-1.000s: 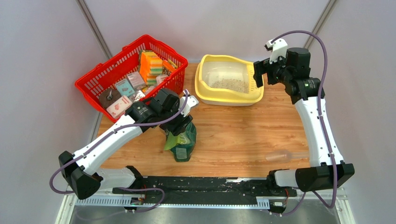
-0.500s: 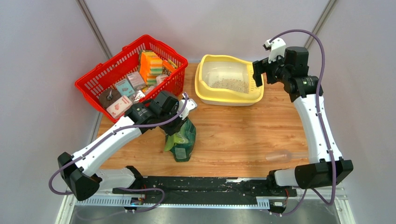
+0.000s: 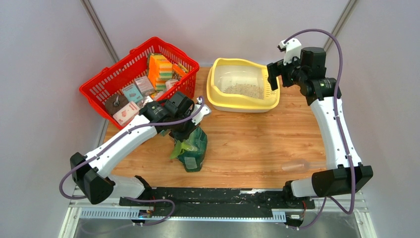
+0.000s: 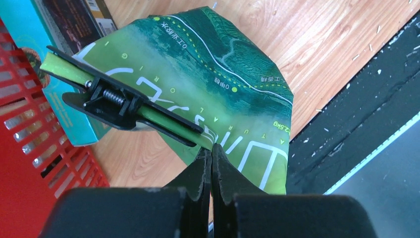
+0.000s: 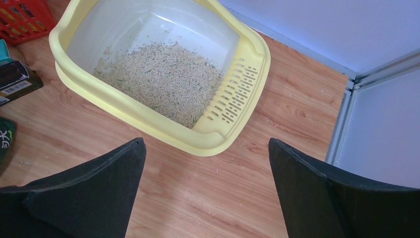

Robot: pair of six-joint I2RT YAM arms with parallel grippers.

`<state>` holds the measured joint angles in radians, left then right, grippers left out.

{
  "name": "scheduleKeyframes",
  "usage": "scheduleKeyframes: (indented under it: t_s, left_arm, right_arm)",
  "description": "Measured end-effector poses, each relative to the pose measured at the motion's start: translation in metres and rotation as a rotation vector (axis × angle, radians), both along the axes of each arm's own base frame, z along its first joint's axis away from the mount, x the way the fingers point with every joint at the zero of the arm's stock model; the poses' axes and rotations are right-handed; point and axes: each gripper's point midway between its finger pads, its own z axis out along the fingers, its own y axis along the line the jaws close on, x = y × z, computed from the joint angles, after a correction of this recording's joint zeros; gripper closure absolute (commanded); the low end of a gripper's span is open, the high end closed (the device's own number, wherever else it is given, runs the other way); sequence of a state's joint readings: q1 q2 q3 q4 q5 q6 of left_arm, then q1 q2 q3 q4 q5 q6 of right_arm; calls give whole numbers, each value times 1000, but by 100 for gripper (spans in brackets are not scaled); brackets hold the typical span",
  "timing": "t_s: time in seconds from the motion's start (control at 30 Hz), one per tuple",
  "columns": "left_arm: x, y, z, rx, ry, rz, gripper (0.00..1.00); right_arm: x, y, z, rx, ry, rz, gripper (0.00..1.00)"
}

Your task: Fill the litter box with clean litter

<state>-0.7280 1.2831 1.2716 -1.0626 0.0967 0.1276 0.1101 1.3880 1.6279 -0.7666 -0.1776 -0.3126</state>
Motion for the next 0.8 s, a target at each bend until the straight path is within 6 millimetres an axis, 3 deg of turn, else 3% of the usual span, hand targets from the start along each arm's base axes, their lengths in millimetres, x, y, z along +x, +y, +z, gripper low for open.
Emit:
scheduleKeyframes:
  t_s: [0.3, 0.63, 0.67, 0.77, 0.8]
  left_arm:
    - [9, -12, 11, 15, 10, -175, 100]
    - [29, -42, 22, -57, -75, -374, 100]
    - [31, -44, 23, -58, -88, -385, 98]
    - [35, -46, 18, -59, -119, -420, 72]
    - [36, -46, 18, -59, -132, -432, 69]
  right_arm:
    - [0, -1, 0, -17, -5, 8, 0]
    - [-1, -2, -3, -30, -3, 11, 0]
    - [-1, -2, -3, -31, -2, 11, 0]
    - [-2, -2, -2, -31, -5, 12, 0]
    - [-2, -2, -3, -31, -5, 12, 0]
